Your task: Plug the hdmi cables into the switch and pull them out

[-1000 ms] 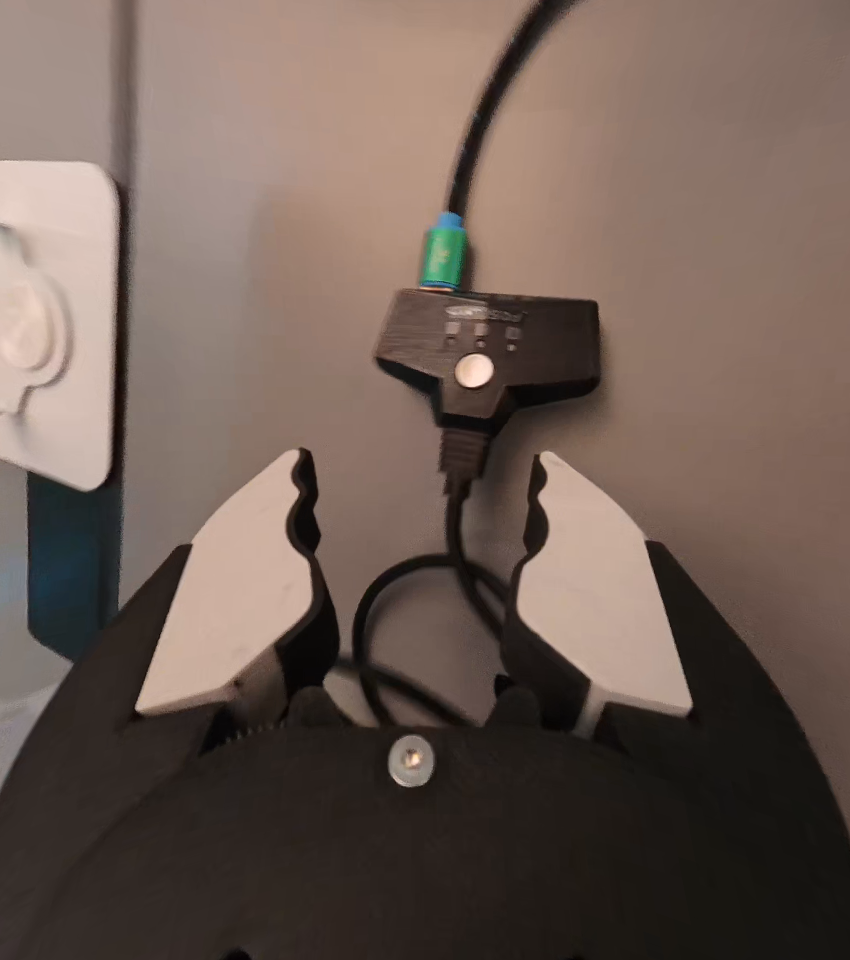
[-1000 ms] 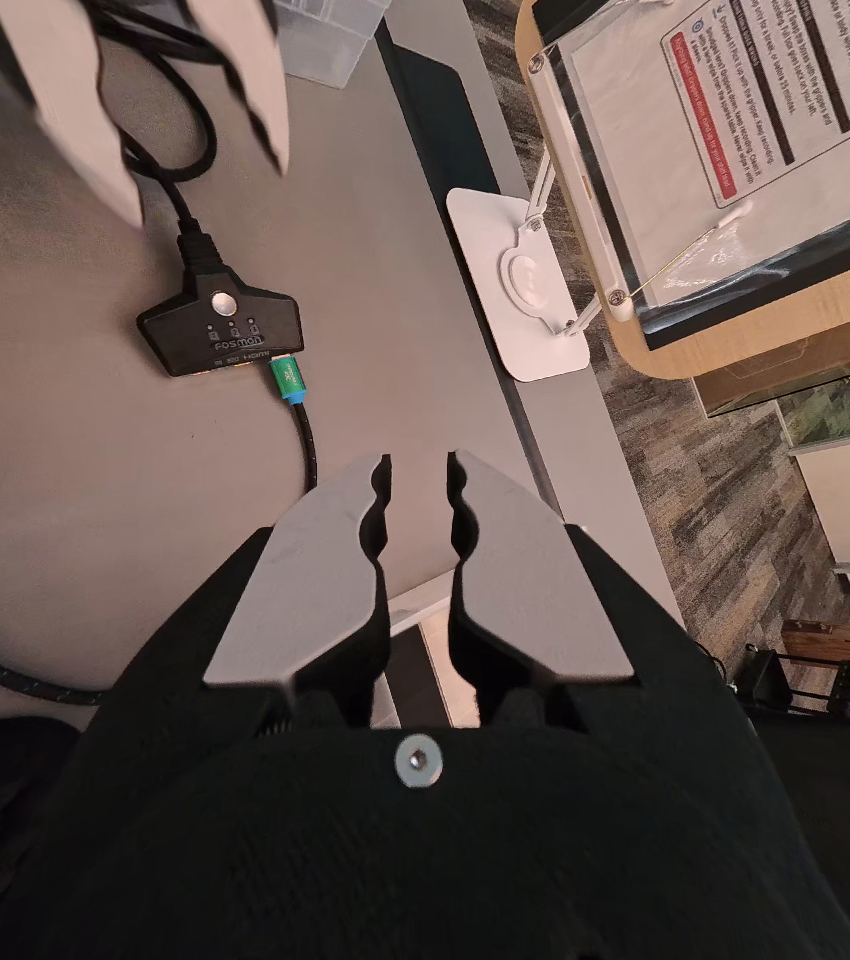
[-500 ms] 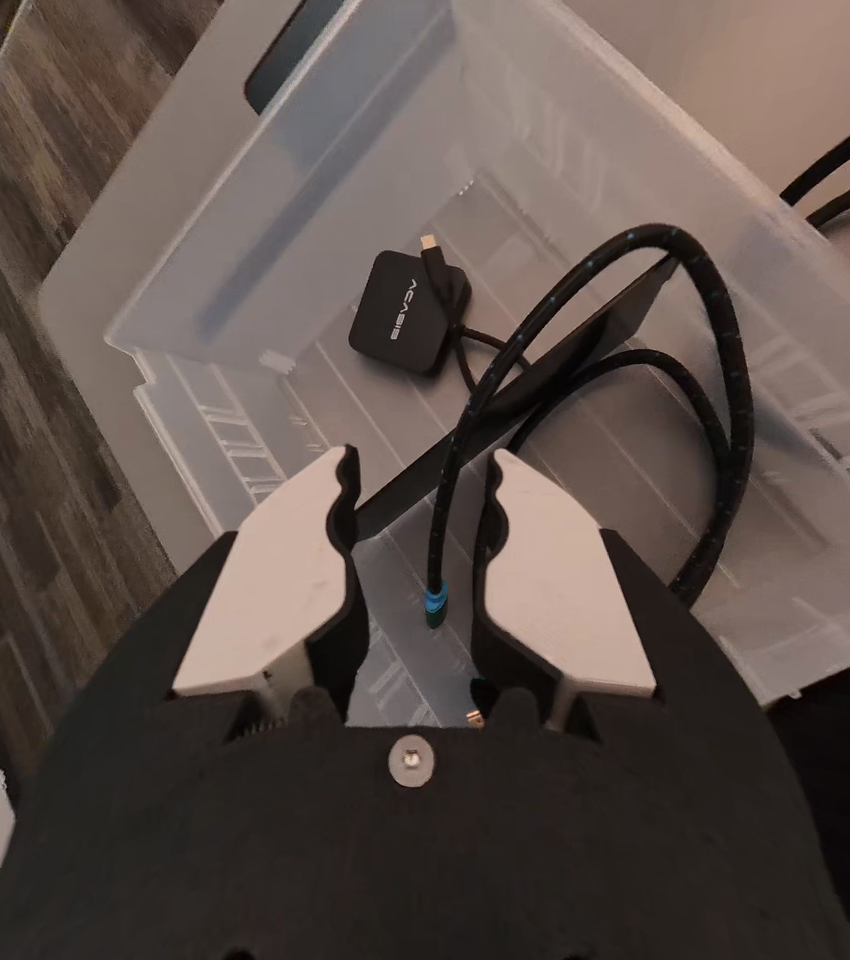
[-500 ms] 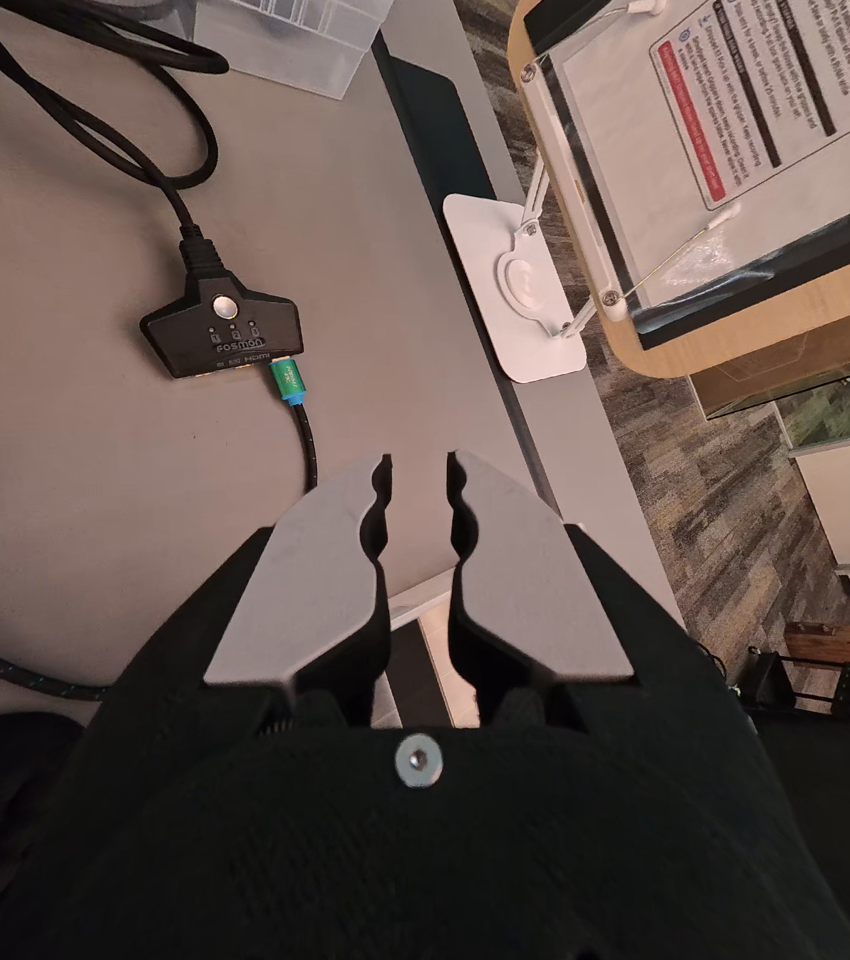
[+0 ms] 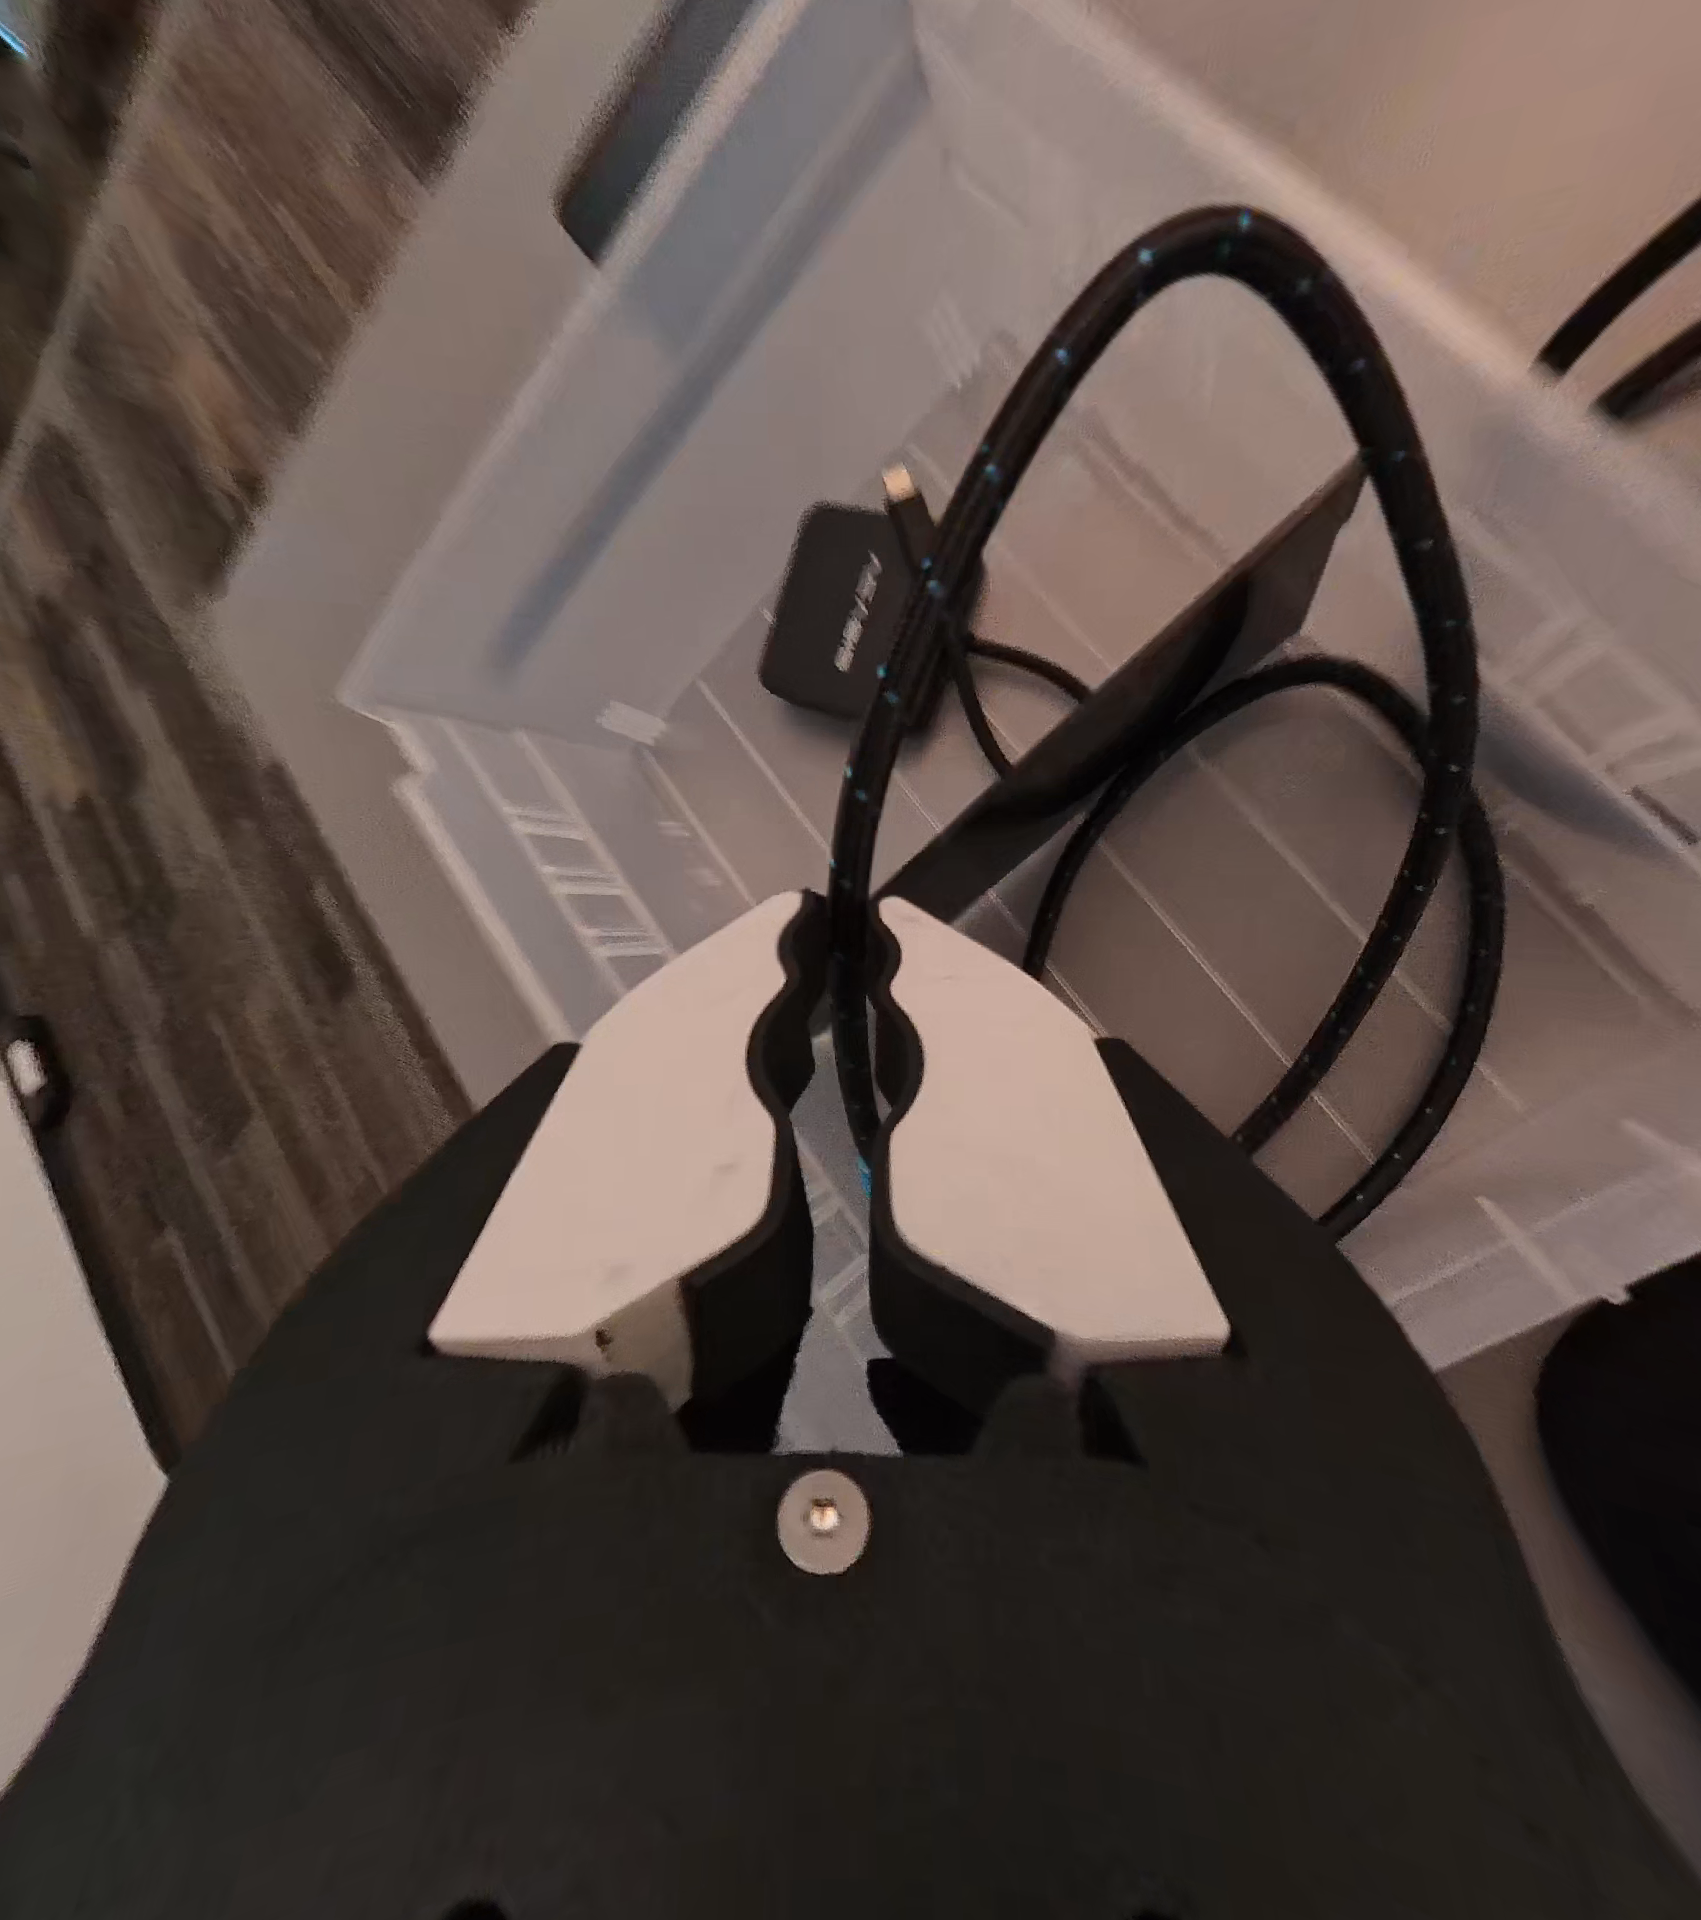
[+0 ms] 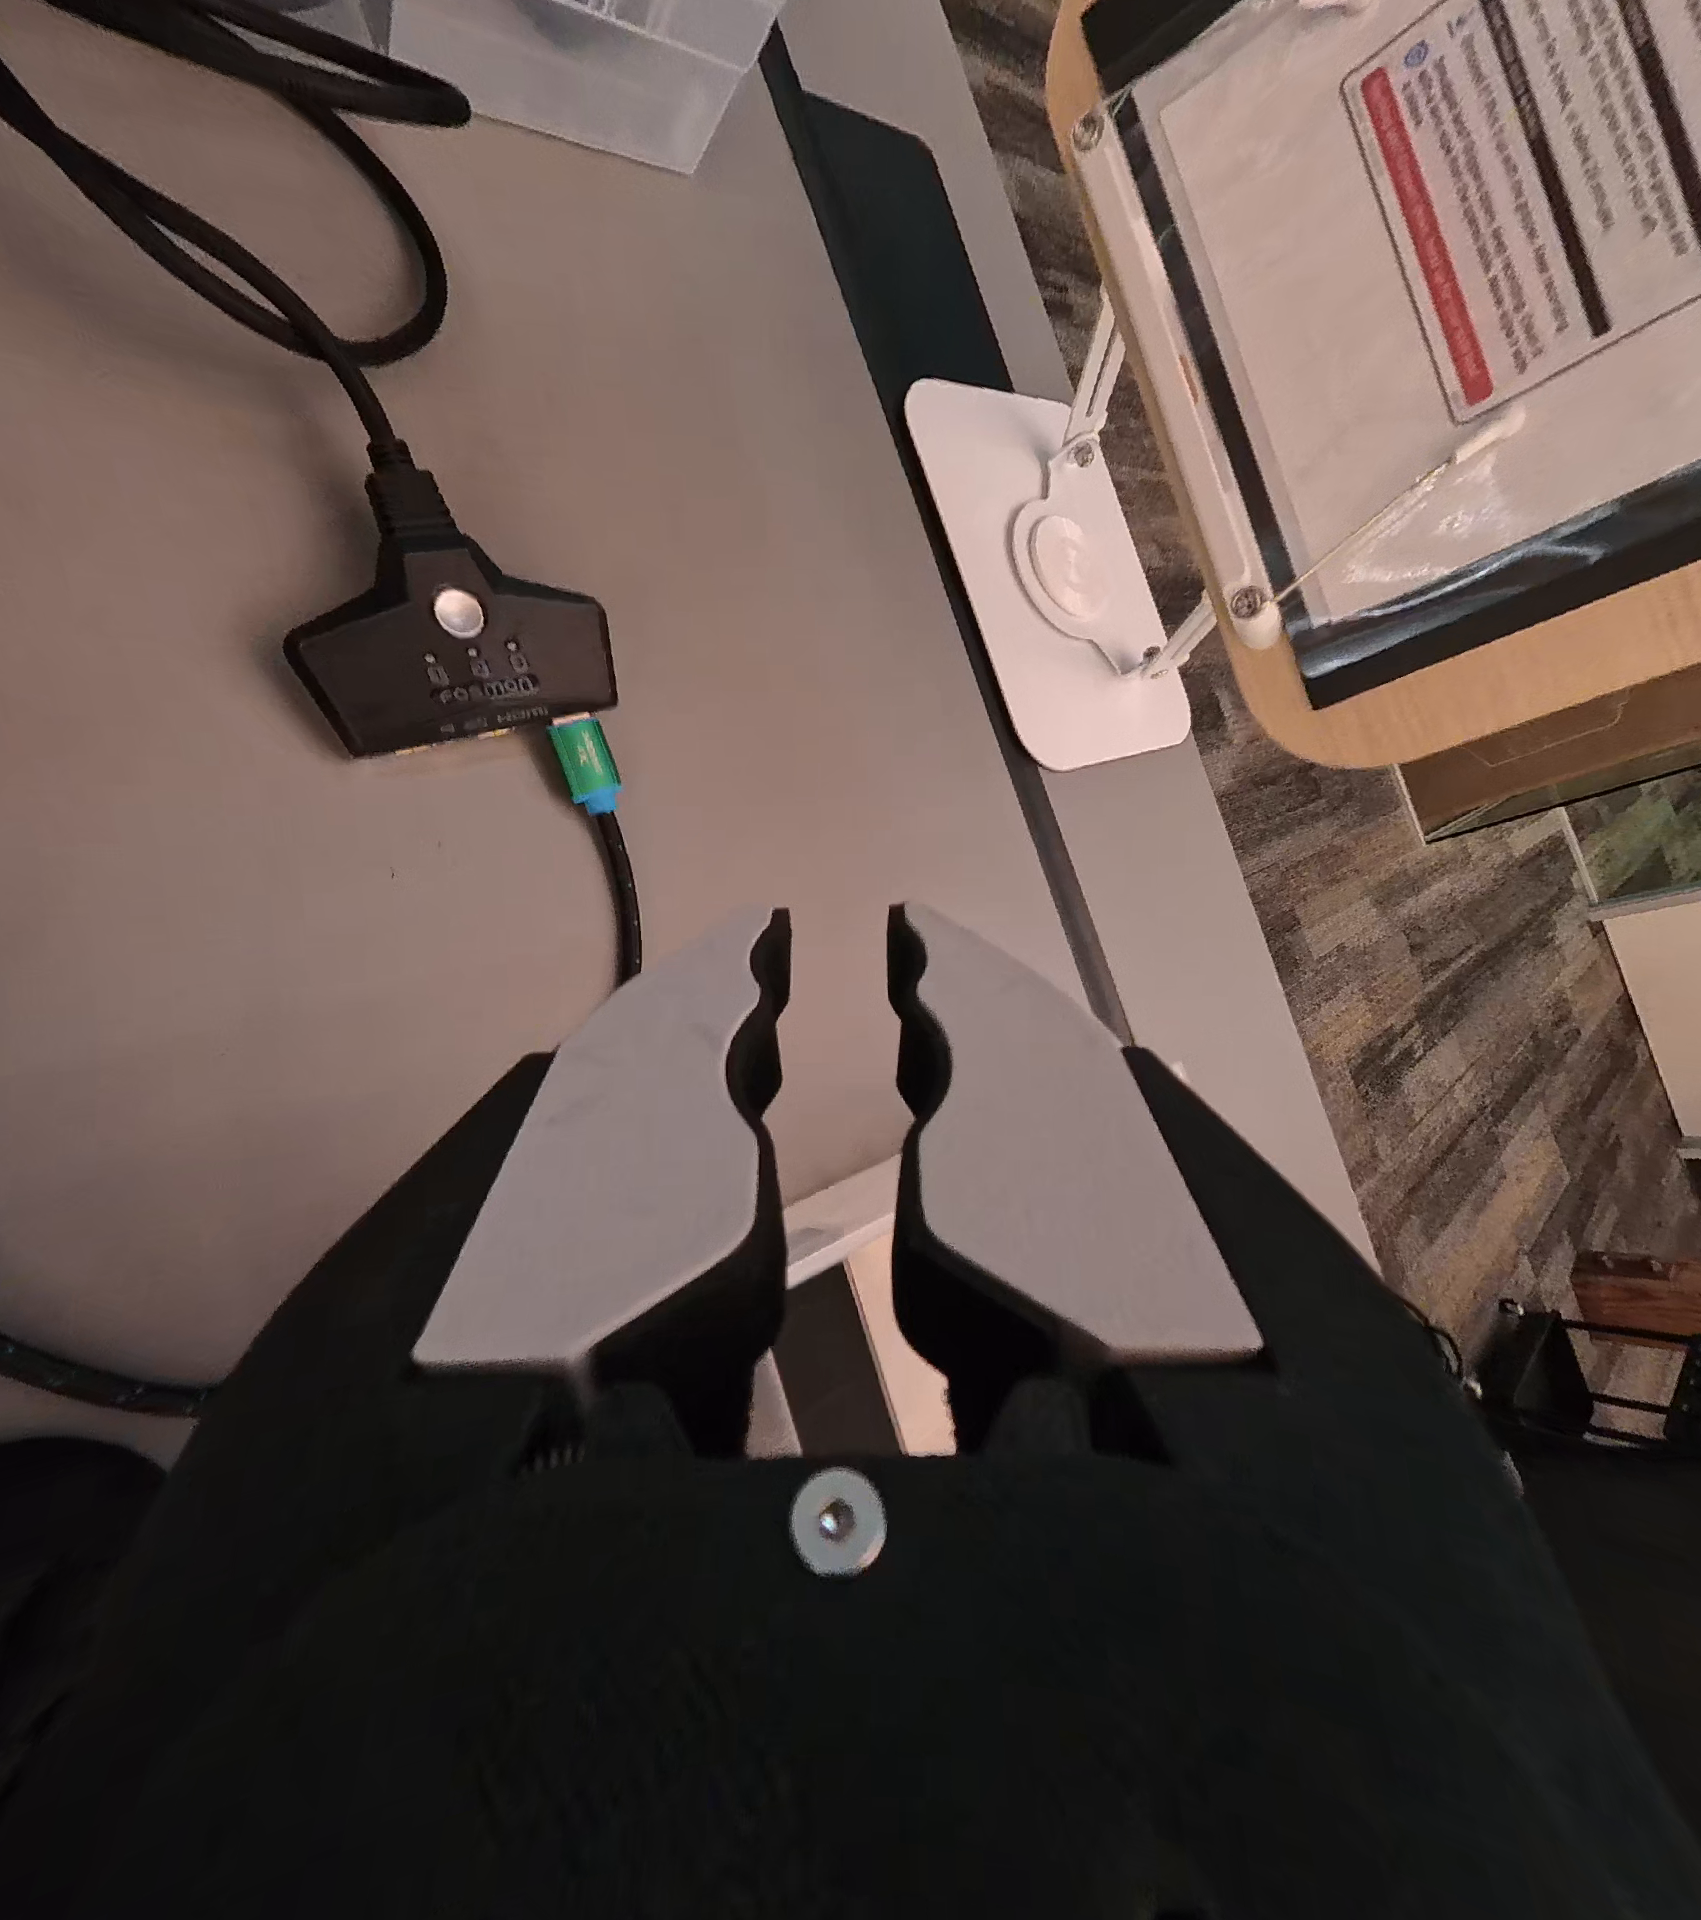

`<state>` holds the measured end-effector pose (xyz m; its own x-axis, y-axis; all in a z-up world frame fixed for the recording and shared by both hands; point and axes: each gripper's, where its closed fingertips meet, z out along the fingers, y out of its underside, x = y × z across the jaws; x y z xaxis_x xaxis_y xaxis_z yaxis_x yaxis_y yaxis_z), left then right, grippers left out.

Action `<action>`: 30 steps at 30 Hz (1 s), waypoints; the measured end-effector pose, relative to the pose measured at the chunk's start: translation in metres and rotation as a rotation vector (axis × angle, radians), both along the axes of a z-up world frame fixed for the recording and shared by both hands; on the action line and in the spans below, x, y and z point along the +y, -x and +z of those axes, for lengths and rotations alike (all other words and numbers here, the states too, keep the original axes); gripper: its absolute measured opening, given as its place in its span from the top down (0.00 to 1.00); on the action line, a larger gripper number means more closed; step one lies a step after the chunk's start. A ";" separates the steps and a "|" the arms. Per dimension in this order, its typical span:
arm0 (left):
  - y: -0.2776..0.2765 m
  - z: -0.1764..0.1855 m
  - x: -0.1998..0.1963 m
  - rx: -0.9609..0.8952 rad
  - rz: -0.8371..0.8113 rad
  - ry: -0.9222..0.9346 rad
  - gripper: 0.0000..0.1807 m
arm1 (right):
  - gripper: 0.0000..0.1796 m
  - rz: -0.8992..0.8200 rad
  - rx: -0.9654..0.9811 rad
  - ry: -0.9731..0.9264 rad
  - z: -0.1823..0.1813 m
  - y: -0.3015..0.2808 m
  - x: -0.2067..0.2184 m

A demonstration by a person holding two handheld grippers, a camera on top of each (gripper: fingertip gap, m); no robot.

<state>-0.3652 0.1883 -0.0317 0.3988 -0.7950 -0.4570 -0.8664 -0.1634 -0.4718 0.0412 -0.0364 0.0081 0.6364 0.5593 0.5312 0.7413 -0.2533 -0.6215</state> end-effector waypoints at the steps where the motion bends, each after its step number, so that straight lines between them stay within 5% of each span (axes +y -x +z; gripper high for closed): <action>1: -0.001 0.019 -0.004 -0.028 0.002 -0.059 0.97 | 0.90 0.009 0.008 -0.010 0.003 0.004 0.001; 7: -0.032 0.146 -0.054 -0.313 -0.042 -0.452 0.97 | 0.90 0.202 0.197 -0.107 0.042 0.075 -0.006; 11: -0.073 0.193 -0.097 -0.504 -0.103 -0.552 0.97 | 0.91 0.450 0.383 -0.110 0.078 0.162 -0.042; 14: -0.106 0.194 -0.120 -0.507 -0.123 -0.553 0.97 | 0.91 0.579 0.532 -0.112 0.099 0.227 -0.071; 18: -0.150 0.184 -0.143 -0.541 -0.170 -0.504 0.97 | 0.92 0.374 0.675 -0.197 0.100 0.259 -0.046; 23: -0.200 0.165 -0.175 -0.624 -0.306 -0.346 0.97 | 0.90 0.126 0.749 -0.295 0.078 0.238 0.007; 30: -0.235 0.147 -0.198 -0.592 -0.386 -0.322 0.97 | 0.84 -0.005 0.760 -0.290 0.061 0.204 0.040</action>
<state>-0.1302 -0.0100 0.1157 0.3704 -0.7916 -0.4860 -0.4228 0.3223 -0.8470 -0.1630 0.0033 0.0693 0.8838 0.4617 0.0762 0.0899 -0.0077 -0.9959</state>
